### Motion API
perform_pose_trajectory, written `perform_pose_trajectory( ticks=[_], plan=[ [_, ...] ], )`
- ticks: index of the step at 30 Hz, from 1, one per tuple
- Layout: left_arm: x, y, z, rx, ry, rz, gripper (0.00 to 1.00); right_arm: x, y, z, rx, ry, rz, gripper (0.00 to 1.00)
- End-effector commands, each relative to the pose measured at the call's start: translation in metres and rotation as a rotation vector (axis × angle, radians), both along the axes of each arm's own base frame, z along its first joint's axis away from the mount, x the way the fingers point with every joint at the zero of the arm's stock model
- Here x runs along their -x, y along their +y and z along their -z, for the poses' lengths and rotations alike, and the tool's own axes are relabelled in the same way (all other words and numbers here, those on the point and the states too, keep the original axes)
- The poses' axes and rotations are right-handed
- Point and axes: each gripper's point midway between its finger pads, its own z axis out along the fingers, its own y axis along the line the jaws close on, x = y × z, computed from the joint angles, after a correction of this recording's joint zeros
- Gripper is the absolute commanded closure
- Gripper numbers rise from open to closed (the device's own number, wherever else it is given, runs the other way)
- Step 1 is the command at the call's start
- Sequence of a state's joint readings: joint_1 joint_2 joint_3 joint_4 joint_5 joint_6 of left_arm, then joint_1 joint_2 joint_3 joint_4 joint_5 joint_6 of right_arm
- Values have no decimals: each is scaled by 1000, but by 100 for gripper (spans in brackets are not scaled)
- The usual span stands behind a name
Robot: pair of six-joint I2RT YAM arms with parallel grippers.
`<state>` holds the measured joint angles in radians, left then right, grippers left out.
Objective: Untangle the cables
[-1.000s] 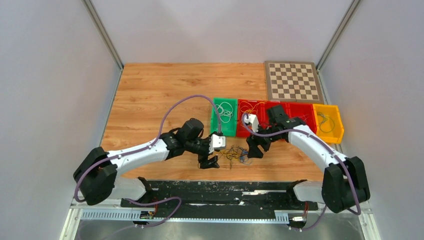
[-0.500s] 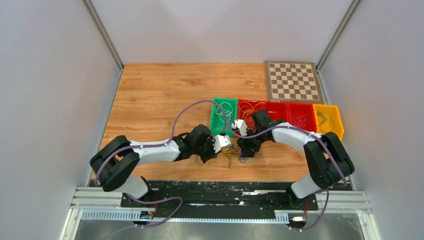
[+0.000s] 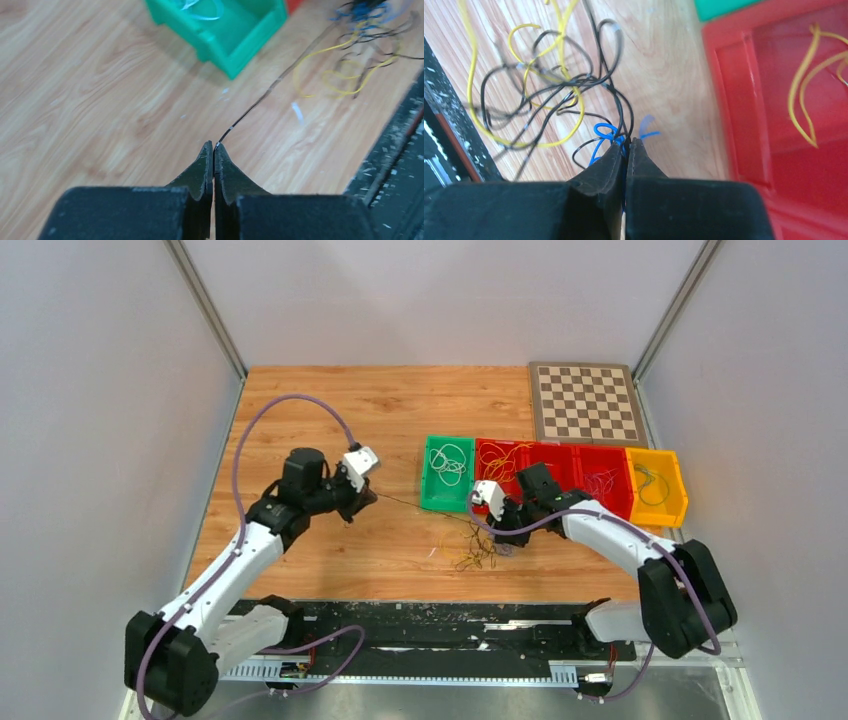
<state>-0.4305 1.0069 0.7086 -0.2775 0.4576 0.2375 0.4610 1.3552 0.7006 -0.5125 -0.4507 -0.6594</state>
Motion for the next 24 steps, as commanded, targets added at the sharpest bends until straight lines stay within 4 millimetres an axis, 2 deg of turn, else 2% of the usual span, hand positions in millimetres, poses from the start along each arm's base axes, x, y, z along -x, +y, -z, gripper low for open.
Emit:
perform_pose_trajectory(
  ticks=[1,2,3,4,5,6,9,12,14,17,21,24],
  plan=[
    [-27,65,-29,-19,-38,-188,100,15,-45,2,143,26,34,100],
    [-30,73,-35,-12,-40,-198,100,16,-50,1,150,27,43,98],
    [-36,92,-37,-12,-37,-259,100,18,-55,1,158,33,48,93],
    [-40,97,-43,3,-42,-267,100,19,-59,1,165,34,49,85],
    [-46,117,-50,11,-52,-319,100,21,-61,0,169,36,50,82],
    [-49,125,-51,12,-48,-339,100,23,-63,-1,171,39,50,81],
    [-59,158,-64,20,-76,-414,100,26,-67,-4,178,35,49,82],
    [-69,179,-70,27,-84,-468,100,31,-73,-2,200,34,48,85],
    [-78,193,-79,34,-101,-510,100,35,-78,1,220,34,45,89],
    [-91,209,-104,64,-149,-565,100,40,-86,4,245,37,41,100],
    [-107,235,-135,113,-207,-659,100,46,-99,7,280,43,46,100],
    [-116,269,-136,112,-194,-754,100,46,-116,6,315,32,61,100]
  ],
)
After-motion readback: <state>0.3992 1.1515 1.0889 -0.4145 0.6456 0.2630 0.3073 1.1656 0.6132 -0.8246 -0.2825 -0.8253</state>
